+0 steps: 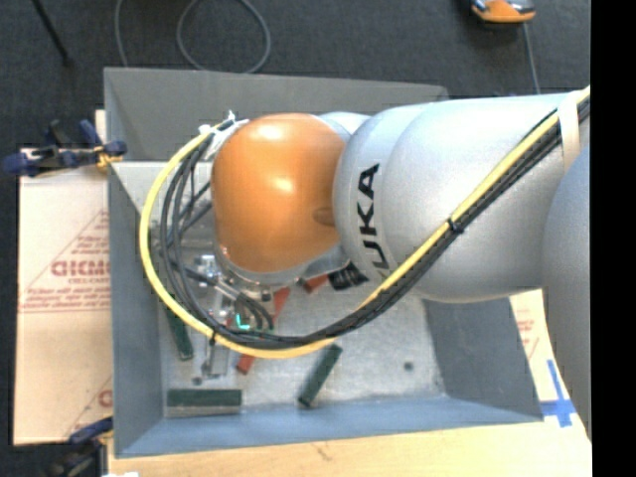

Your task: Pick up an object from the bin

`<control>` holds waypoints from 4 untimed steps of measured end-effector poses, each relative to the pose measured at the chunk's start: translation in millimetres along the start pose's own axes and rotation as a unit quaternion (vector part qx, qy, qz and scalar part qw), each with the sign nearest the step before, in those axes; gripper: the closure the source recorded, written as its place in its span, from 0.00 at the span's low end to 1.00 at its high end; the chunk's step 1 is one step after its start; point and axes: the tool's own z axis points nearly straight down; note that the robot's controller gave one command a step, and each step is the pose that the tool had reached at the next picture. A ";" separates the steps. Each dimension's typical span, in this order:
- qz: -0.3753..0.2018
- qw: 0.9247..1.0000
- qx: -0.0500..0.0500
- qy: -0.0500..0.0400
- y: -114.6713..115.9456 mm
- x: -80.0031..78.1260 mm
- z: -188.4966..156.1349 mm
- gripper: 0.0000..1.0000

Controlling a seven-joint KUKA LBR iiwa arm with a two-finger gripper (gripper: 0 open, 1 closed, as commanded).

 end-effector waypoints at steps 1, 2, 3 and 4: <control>-0.055 0.998 -0.001 -0.003 -10.3 11.5 122.3 0.00; -0.023 1.000 -0.001 -0.005 -40.8 6.1 171.3 0.00; -0.017 1.000 -0.001 -0.007 -66.9 8.3 168.6 0.00; -0.017 1.000 -0.001 -0.005 -65.8 9.9 169.6 1.00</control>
Offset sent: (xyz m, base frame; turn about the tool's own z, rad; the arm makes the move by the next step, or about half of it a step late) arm -0.0128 -0.0100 -0.1224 -0.1135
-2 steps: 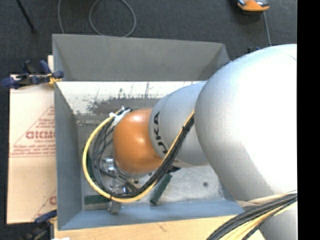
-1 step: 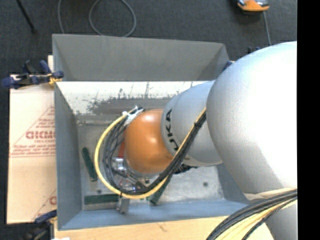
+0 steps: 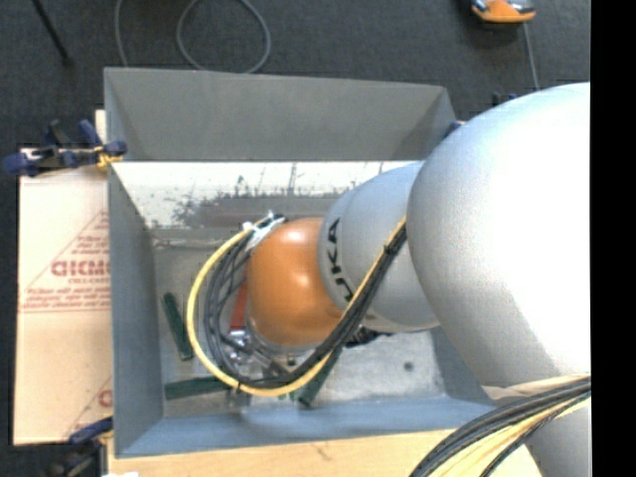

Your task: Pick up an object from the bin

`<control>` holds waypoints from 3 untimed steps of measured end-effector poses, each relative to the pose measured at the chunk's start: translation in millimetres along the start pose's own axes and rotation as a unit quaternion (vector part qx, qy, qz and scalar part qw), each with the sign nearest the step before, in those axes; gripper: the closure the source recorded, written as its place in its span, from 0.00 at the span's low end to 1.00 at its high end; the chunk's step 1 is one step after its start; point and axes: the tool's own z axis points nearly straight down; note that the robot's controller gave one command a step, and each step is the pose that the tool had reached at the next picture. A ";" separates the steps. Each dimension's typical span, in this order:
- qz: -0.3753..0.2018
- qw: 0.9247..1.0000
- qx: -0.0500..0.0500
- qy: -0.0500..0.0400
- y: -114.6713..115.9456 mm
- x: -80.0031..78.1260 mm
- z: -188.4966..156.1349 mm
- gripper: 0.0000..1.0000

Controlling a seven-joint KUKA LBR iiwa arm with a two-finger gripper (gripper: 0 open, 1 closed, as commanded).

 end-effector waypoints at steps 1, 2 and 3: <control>0.007 1.000 0.002 0.000 38.4 -37.8 -14.0 1.00; 0.008 1.000 0.001 0.002 38.3 -35.7 -13.3 0.00; 0.040 0.999 0.001 0.000 3.5 -4.6 0.5 0.00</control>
Offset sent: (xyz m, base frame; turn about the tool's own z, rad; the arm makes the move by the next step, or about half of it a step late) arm 0.0330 0.0405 0.0132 0.0146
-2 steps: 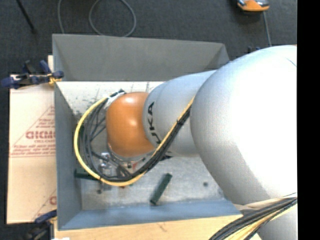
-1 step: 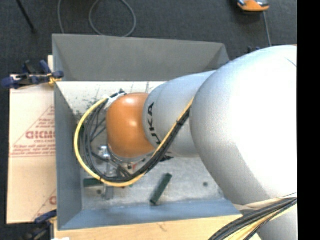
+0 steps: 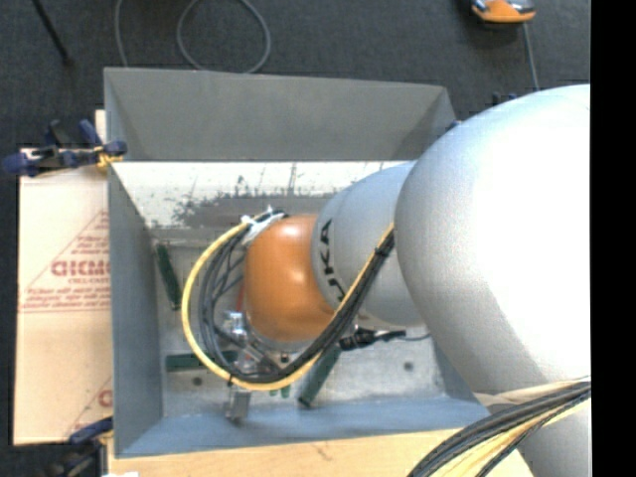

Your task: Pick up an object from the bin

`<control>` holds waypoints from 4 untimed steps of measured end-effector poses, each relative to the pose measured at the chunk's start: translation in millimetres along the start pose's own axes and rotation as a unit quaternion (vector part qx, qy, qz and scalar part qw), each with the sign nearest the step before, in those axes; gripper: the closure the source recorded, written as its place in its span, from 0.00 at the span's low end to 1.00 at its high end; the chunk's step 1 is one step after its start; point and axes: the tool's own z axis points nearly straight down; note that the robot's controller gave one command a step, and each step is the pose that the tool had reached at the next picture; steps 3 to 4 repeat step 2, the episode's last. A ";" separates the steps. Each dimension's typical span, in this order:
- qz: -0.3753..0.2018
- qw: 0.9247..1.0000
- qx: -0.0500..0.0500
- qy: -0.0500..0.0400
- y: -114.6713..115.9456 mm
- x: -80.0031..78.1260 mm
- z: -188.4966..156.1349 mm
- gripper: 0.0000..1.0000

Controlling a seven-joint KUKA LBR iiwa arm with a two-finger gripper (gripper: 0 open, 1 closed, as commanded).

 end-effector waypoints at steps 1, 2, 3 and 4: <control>0.002 1.000 0.000 0.000 1.2 -0.3 -0.3 1.00; 0.007 1.000 -0.002 -0.003 16.3 -29.8 -145.7 1.00; 0.007 1.000 -0.002 -0.003 16.3 -29.8 -145.7 1.00; 0.007 1.000 -0.002 -0.003 16.3 -29.8 -145.7 1.00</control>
Offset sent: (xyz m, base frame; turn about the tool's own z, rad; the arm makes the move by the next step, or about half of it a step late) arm 0.0000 0.0000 0.0000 0.0000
